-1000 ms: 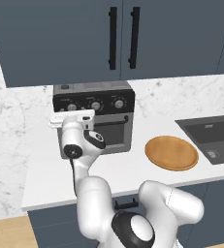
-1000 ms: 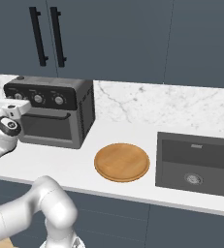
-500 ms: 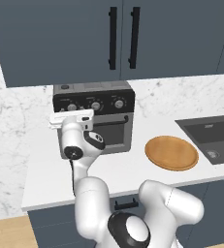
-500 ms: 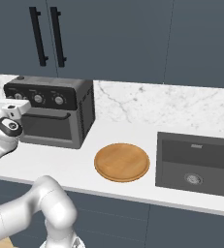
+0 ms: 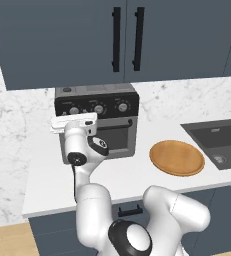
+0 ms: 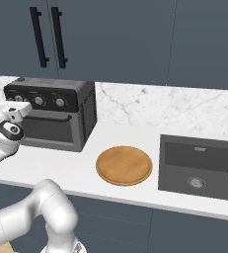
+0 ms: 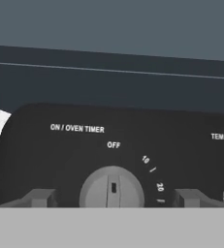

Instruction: Pick up the kebab skewer and baguette bread, and place them inside the toaster oven. Close the toaster oven door and start by setting the timer.

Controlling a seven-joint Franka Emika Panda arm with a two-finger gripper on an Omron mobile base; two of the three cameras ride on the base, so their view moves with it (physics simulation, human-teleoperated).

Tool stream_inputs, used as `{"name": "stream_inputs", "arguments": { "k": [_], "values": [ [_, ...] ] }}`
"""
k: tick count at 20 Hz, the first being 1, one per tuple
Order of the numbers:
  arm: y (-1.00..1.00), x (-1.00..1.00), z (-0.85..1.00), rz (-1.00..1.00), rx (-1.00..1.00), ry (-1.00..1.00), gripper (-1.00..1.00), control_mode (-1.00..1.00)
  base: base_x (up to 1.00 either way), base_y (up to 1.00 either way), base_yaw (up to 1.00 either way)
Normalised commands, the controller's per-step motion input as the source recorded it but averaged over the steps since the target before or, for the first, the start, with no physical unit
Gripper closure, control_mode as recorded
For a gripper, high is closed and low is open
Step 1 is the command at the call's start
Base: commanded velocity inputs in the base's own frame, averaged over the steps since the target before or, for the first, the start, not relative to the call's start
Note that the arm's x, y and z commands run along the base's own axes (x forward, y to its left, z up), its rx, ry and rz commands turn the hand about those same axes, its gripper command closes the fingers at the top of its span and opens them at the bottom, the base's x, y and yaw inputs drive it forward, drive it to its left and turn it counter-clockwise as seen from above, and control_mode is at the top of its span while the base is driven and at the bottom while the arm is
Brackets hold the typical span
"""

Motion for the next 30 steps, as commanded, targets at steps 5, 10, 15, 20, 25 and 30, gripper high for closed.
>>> {"name": "stream_inputs", "arguments": {
  "k": [5,10,15,20,25,30],
  "values": [
    [0.0,0.0,0.18,0.0,0.0,0.0,-1.0,-1.0,0.0,0.0,0.0],
    [0.0,0.0,0.07,0.0,0.0,0.0,-1.0,-1.0,0.0,0.0,0.0],
    [0.06,0.0,0.06,0.0,0.0,0.0,1.0,-1.0,0.0,0.0,0.0],
    [0.0,0.0,0.04,0.0,0.0,-0.02,1.0,-1.0,0.0,0.0,0.0],
    [0.0,0.0,0.06,0.0,0.0,-0.04,1.0,-1.0,0.0,0.0,0.0],
    [0.0,0.0,0.02,0.0,0.0,-0.04,1.0,-1.0,0.0,0.0,0.0]
  ]
}}
